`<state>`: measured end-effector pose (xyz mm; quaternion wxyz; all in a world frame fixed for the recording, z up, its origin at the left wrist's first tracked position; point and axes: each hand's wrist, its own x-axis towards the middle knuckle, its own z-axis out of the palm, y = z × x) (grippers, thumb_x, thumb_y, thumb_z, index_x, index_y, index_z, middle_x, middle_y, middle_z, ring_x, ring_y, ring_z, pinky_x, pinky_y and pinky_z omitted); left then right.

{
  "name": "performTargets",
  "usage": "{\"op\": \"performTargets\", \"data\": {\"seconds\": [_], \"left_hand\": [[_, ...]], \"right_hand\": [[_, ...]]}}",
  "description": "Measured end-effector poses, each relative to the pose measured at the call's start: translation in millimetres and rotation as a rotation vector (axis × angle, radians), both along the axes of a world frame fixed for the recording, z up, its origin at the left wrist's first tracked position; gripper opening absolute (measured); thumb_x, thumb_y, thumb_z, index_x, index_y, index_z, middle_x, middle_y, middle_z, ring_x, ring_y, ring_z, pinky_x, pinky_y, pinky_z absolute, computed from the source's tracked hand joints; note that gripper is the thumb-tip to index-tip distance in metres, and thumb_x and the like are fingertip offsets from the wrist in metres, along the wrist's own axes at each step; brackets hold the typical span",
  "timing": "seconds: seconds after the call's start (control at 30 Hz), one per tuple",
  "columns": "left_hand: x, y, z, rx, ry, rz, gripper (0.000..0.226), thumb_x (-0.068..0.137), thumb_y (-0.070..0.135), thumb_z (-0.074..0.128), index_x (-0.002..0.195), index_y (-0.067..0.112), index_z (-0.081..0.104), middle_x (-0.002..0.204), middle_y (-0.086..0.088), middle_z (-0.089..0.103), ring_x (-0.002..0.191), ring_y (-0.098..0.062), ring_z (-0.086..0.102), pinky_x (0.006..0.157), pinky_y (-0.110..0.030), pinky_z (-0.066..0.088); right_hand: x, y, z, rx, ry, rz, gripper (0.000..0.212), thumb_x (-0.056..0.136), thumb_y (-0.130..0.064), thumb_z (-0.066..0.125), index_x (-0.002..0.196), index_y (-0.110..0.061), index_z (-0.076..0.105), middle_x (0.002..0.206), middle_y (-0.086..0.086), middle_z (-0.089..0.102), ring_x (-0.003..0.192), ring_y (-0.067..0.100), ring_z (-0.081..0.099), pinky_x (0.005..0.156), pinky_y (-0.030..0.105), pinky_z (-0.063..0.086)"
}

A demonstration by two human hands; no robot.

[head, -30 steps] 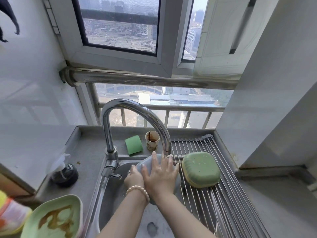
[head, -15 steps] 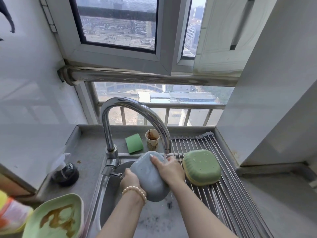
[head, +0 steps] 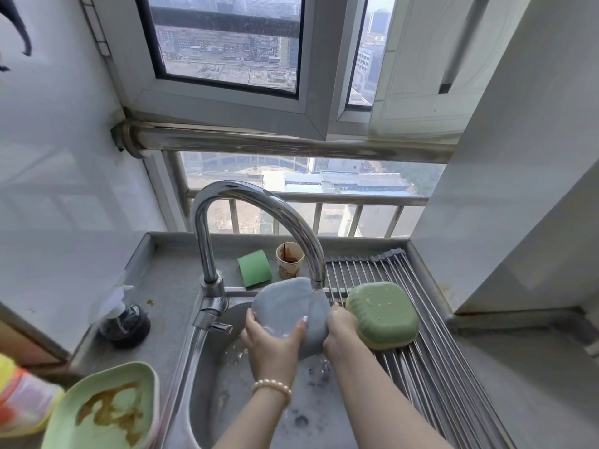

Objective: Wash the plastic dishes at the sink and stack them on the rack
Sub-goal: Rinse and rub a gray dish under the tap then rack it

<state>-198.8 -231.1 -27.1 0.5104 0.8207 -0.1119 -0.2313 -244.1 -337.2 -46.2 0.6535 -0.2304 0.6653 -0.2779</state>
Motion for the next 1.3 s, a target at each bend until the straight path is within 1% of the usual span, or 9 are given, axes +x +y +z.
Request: {"op": "performTargets", "data": {"seconds": [0.13,0.27,0.53,0.7,0.87,0.97,1.07,1.23,1.3], "left_hand": [[-0.5,-0.1,-3.0,-0.136,0.231,0.215,0.088,0.065,0.033,0.086,0.138,0.006,0.044,0.13,-0.01,0.055,0.117,-0.029,0.055,0.1,-0.034,0.044],[8.3,-9.1,-4.3,-0.173,0.439,0.411,0.059,0.077,0.046,0.074,0.115,0.002,0.064,0.114,-0.013,0.067,0.103,-0.03,0.064,0.094,-0.041,0.051],[23.4,-14.3,3.3,-0.145,0.569,0.44,0.051,0.098,0.036,0.045,0.108,-0.012,0.061,0.116,-0.026,0.063,0.11,-0.04,0.06,0.096,-0.042,0.048],[35.1,-16.2,5.9,-0.065,0.42,0.285,0.045,0.103,0.025,0.036,0.116,-0.011,0.059,0.122,-0.026,0.059,0.113,-0.04,0.054,0.092,-0.036,0.041],[49.8,-15.5,2.8,-0.011,0.328,0.083,0.036,0.1,0.023,0.046,0.108,-0.007,0.065,0.11,-0.018,0.064,0.091,-0.026,0.05,0.077,-0.026,0.034],[46.2,-17.1,1.3,0.018,0.268,0.135,0.032,0.098,0.025,0.047,0.098,0.001,0.068,0.108,-0.016,0.067,0.091,-0.031,0.054,0.077,-0.028,0.038],[22.2,-17.4,-1.4,0.017,0.063,0.138,0.037,0.098,0.028,0.044,0.126,0.01,0.059,0.128,-0.014,0.059,0.115,-0.033,0.053,0.093,-0.036,0.041],[-17.4,-21.1,2.7,-0.109,-0.16,0.027,0.091,0.072,0.062,0.03,0.144,0.007,0.038,0.148,-0.017,0.037,0.136,-0.03,0.034,0.11,-0.038,0.026],[-19.5,-25.3,4.0,-0.151,-0.182,-0.004,0.084,0.077,0.058,0.038,0.145,0.008,0.037,0.151,-0.013,0.033,0.139,-0.025,0.031,0.112,-0.034,0.024]], "right_hand": [[6.5,15.4,8.1,-0.142,0.165,0.032,0.04,0.1,-0.03,0.046,0.11,0.005,0.06,0.11,0.017,0.064,0.1,0.034,0.061,0.091,0.043,0.05],[3.8,46.6,26.1,-0.568,0.542,0.294,0.04,0.096,-0.042,0.047,0.118,-0.009,0.052,0.115,0.008,0.056,0.094,0.024,0.055,0.077,0.029,0.038],[-1.9,69.7,1.1,-1.206,0.709,0.363,0.066,0.077,-0.057,0.048,0.119,-0.009,0.063,0.115,0.014,0.054,0.103,0.031,0.054,0.086,0.039,0.047],[-2.0,41.2,14.3,-0.682,0.495,0.283,0.034,0.097,-0.034,0.04,0.111,-0.011,0.061,0.109,0.005,0.05,0.092,0.023,0.054,0.08,0.028,0.039],[-10.1,6.0,5.9,-0.052,0.039,0.243,0.047,0.097,-0.046,0.043,0.115,-0.005,0.057,0.113,0.014,0.064,0.102,0.03,0.063,0.093,0.044,0.051],[-9.9,5.8,5.3,0.004,-0.059,0.14,0.053,0.095,-0.052,0.046,0.12,-0.006,0.054,0.115,0.013,0.063,0.1,0.03,0.063,0.09,0.046,0.053],[-4.5,11.4,8.1,0.008,-0.121,-0.032,0.056,0.095,-0.053,0.045,0.118,-0.002,0.055,0.113,0.013,0.065,0.092,0.028,0.064,0.074,0.04,0.057],[-4.9,23.7,11.4,0.033,-0.097,-0.238,0.061,0.1,-0.045,0.036,0.122,0.009,0.051,0.12,0.019,0.061,0.103,0.036,0.063,0.076,0.039,0.053],[-9.9,29.1,19.8,0.045,-0.122,-0.299,0.057,0.103,-0.04,0.033,0.12,0.012,0.05,0.119,0.018,0.06,0.106,0.037,0.061,0.074,0.039,0.05]]}}
